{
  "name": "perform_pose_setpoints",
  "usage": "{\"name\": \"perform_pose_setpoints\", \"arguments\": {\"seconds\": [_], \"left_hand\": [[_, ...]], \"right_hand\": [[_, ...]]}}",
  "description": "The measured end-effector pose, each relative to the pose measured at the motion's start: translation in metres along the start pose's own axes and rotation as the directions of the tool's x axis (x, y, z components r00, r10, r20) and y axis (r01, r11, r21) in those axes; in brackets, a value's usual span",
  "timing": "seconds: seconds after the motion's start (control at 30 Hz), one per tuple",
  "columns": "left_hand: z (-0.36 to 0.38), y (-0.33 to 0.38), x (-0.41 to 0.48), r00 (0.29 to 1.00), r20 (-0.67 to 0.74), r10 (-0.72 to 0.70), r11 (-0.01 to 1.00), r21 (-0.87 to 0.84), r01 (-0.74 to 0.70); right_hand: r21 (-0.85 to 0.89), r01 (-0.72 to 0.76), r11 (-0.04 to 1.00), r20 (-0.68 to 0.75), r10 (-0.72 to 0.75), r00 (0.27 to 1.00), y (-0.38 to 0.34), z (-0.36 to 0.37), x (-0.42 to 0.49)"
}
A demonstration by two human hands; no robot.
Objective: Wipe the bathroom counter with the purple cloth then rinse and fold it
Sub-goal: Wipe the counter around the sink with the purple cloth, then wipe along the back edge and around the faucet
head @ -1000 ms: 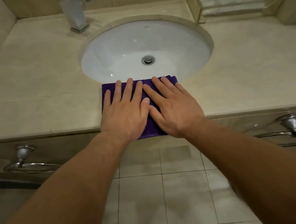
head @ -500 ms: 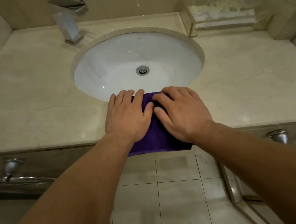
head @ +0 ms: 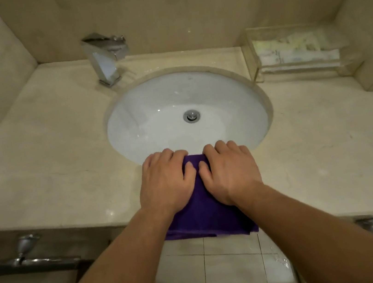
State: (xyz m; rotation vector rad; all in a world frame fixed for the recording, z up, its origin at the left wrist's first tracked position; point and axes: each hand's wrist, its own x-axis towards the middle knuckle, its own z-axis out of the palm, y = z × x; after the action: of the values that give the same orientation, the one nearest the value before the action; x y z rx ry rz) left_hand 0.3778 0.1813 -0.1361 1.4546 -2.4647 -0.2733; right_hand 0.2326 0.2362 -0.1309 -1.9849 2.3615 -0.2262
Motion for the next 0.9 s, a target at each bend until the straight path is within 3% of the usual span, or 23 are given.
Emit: {"name": "perform_pose_setpoints", "arguments": {"seconds": [0.23, 0.37, 0.5, 0.6, 0.73, 0.8, 0.9], "left_hand": [[-0.01, -0.006, 0.032, 0.998, 0.005, 0.07, 0.997, 0.029, -0.07], [-0.014, -0.016, 0.071, 0.988, 0.088, 0.125, 0.991, 0.04, -0.129], [-0.031, -0.023, 0.127, 0.946, 0.259, 0.194, 0.979, 0.016, -0.205], [-0.047, -0.021, 0.17, 0.931, 0.253, 0.265, 0.963, -0.016, -0.27], [-0.06, -0.017, 0.215, 0.915, 0.264, 0.305, 0.951, -0.037, -0.307], [-0.065, -0.015, 0.233, 0.924, 0.238, 0.299, 0.954, -0.1, -0.283], [-0.073, -0.012, 0.256, 0.943, 0.263, 0.204, 0.956, -0.26, -0.134]], "right_hand": [[-0.039, 0.009, 0.999, -0.01, -0.01, 1.0, -0.003, -0.007, 0.034], [-0.066, 0.022, 0.998, 0.069, -0.017, 0.997, 0.001, -0.018, 0.07], [-0.038, 0.044, 0.998, 0.155, -0.037, 0.987, 0.008, -0.041, 0.114], [-0.07, 0.018, 0.997, 0.114, -0.01, 0.993, 0.016, -0.059, 0.145], [-0.078, -0.015, 0.997, 0.232, 0.033, 0.972, 0.029, -0.078, 0.176], [-0.078, -0.055, 0.995, 0.199, 0.07, 0.978, 0.037, -0.086, 0.19], [-0.08, -0.071, 0.994, 0.173, 0.084, 0.981, 0.047, -0.105, 0.209]]}}
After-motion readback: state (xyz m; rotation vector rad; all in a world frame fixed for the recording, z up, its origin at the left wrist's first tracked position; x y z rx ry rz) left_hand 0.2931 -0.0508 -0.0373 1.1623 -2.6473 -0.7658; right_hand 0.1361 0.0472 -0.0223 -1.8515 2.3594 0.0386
